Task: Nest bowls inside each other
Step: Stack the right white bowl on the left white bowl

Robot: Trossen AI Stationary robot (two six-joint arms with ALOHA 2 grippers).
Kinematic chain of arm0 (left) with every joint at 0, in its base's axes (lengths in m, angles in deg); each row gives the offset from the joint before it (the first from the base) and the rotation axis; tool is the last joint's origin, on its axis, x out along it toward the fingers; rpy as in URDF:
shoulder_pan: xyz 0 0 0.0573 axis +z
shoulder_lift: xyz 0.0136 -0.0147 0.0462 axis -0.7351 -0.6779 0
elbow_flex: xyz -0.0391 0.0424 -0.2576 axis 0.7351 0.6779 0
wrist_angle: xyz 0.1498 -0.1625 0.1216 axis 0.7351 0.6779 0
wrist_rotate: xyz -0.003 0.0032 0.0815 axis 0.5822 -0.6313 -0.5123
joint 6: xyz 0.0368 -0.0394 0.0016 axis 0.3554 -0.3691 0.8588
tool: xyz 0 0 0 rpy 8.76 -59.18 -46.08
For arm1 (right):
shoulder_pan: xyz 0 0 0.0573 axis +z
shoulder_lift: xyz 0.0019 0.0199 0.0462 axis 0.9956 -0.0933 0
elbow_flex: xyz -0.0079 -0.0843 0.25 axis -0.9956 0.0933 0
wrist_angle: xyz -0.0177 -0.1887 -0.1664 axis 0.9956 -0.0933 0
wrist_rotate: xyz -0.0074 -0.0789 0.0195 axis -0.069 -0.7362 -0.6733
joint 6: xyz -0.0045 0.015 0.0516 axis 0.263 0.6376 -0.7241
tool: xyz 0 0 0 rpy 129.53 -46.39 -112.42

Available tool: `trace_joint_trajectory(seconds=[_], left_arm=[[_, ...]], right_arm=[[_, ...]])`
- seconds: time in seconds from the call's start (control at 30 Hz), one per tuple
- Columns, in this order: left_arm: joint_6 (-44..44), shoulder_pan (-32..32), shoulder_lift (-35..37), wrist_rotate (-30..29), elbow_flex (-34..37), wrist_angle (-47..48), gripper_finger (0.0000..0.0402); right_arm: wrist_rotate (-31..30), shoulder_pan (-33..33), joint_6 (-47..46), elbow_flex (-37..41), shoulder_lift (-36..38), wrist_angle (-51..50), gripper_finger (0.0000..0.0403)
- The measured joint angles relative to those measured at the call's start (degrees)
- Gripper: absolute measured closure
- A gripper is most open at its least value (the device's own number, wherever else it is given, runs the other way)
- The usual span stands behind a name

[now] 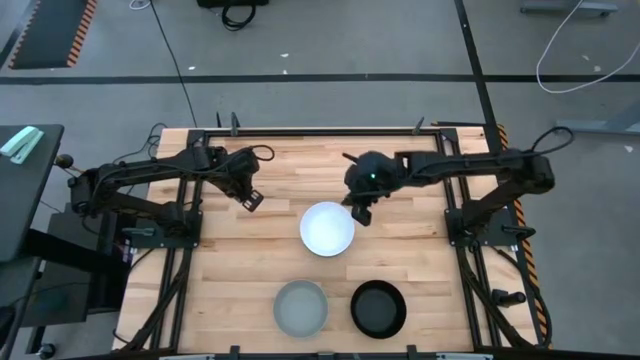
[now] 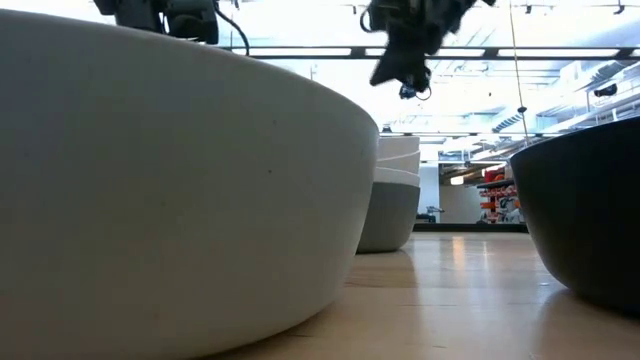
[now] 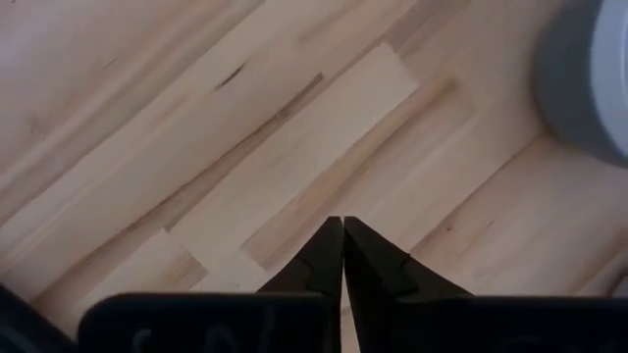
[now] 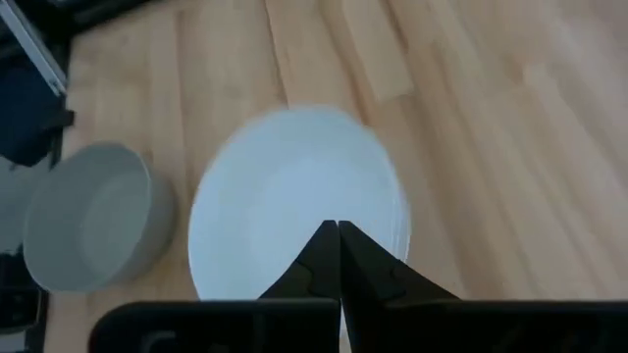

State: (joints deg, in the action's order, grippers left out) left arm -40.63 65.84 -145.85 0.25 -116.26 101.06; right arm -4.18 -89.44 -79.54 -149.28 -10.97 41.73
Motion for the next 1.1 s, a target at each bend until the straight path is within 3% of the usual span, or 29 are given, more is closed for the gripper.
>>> trace_joint_trajectory(seconds=[0.2,0.47,0.87,1.1], left_arm=[[0.0,0.0,0.0,0.0,0.0,-1.9,0.0392],[-1.5,0.0,0.0,0.0,0.0,-4.9,0.0369],[-2.0,0.0,0.0,0.0,0.0,-4.9,0.0392],[-1.6,0.0,0.0,0.0,0.0,-4.8,0.0378]], right_arm=[[0.1,1.4,-3.3,6.5,1.3,10.9,0.04],[1.4,1.2,-1.6,6.6,-3.4,11.0,0.0402],[5.2,-5.5,2.1,6.6,-6.2,11.2,0.0402],[8.2,-7.6,1.0,9.8,-6.2,15.0,0.0402]])
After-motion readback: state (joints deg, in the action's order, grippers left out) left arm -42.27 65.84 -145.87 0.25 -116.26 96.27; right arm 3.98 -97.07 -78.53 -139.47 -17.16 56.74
